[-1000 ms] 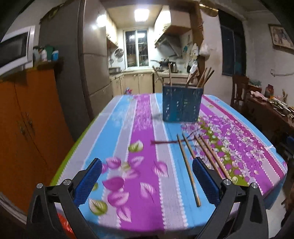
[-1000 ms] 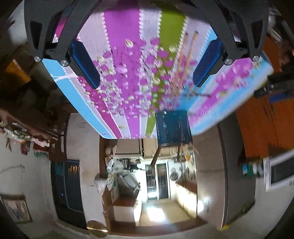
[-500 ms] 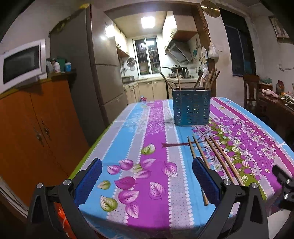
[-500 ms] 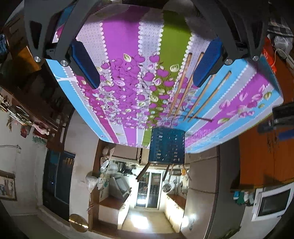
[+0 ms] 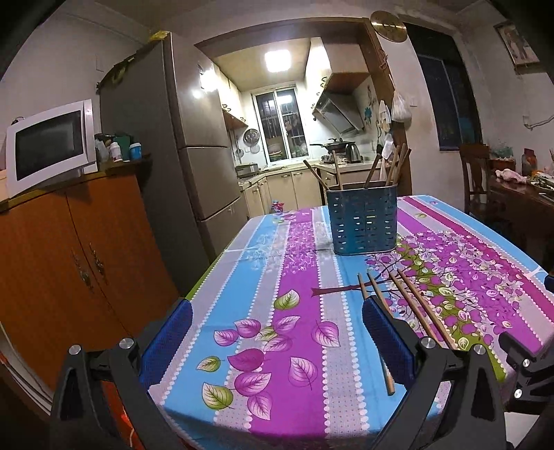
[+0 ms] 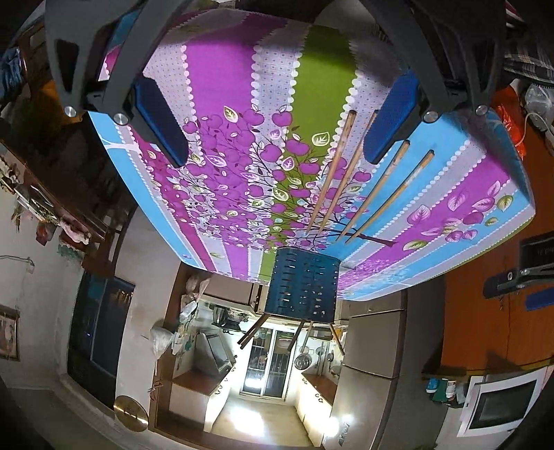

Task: Organize utensils
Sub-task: 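Move both open grippers back over the remaining chopsticks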

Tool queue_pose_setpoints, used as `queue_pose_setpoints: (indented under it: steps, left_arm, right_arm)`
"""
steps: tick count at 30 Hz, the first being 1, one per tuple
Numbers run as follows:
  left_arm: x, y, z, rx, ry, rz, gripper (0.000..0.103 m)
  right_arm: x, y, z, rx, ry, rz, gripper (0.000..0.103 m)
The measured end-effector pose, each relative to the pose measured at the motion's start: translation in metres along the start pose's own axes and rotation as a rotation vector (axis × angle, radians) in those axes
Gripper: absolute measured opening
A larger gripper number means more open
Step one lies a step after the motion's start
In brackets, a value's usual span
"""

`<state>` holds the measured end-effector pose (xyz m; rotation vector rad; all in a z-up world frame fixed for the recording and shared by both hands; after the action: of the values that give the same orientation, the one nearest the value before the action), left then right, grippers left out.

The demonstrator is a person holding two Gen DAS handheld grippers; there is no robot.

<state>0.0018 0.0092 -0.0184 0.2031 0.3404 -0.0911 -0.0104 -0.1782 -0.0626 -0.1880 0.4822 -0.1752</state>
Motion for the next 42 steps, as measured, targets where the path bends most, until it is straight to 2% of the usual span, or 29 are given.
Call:
queue_pose_setpoints:
  steps: [12, 13, 16, 18, 22, 25, 26, 29, 32, 34, 36, 42]
  left_arm:
    - [0.002, -0.001, -0.005, 0.019, -0.011, 0.000, 0.098]
    - [0.003, 0.000, -0.006, 0.020, -0.009, -0.006, 0.098]
    - [0.008, -0.001, -0.022, 0.030, 0.007, -0.094, 0.098]
    - [0.012, -0.003, -0.036, 0.037, 0.032, -0.121, 0.093]
    - [0.018, -0.014, -0.062, 0.035, 0.102, -0.212, 0.091]
    - [0.024, -0.028, -0.076, 0.062, 0.138, -0.269, 0.089]
    - [0.026, -0.031, -0.080, 0.065, 0.146, -0.301, 0.085]
    - [0.033, -0.042, -0.087, 0.077, 0.171, -0.358, 0.074]
    - [0.040, -0.051, -0.093, 0.086, 0.198, -0.401, 0.056]
    - [0.045, -0.056, -0.096, 0.083, 0.215, -0.422, 0.049]
    - [0.052, -0.062, -0.101, 0.077, 0.236, -0.446, 0.043]
    - [0.056, -0.073, -0.102, 0.084, 0.232, -0.480, 0.043]
  right_arm:
    - [0.004, -0.003, -0.004, 0.005, 0.012, -0.008, 0.098]
    - [0.005, -0.004, -0.005, 0.009, 0.015, -0.002, 0.098]
    - [0.006, -0.006, -0.010, 0.020, 0.028, 0.019, 0.097]
    - [0.007, -0.007, -0.013, 0.026, 0.033, 0.031, 0.097]
    - [0.011, -0.002, -0.019, 0.022, 0.048, 0.056, 0.086]
    - [0.016, 0.006, -0.023, 0.028, 0.067, 0.110, 0.080]
    - [0.015, 0.008, -0.025, 0.029, 0.068, 0.117, 0.078]
    - [0.020, 0.015, -0.029, 0.036, 0.080, 0.154, 0.056]
    - [0.026, 0.021, -0.035, 0.039, 0.104, 0.191, 0.041]
    - [0.027, 0.024, -0.037, 0.037, 0.111, 0.215, 0.032]
    - [0.029, 0.027, -0.037, 0.035, 0.114, 0.234, 0.029]
    - [0.031, 0.034, -0.035, 0.038, 0.109, 0.291, 0.025]
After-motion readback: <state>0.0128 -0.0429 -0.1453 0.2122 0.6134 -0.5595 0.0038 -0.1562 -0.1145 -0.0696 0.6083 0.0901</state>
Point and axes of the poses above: each gripper's, at about its wrist camera, not at the fingertips, and x roughly the way its jaws point, y to its left, z to its top, the point moved 5 cm from there along x, roughly the way its jaws point, and after that the axes turned 5 degrees about -z, right-handed, at the moved point
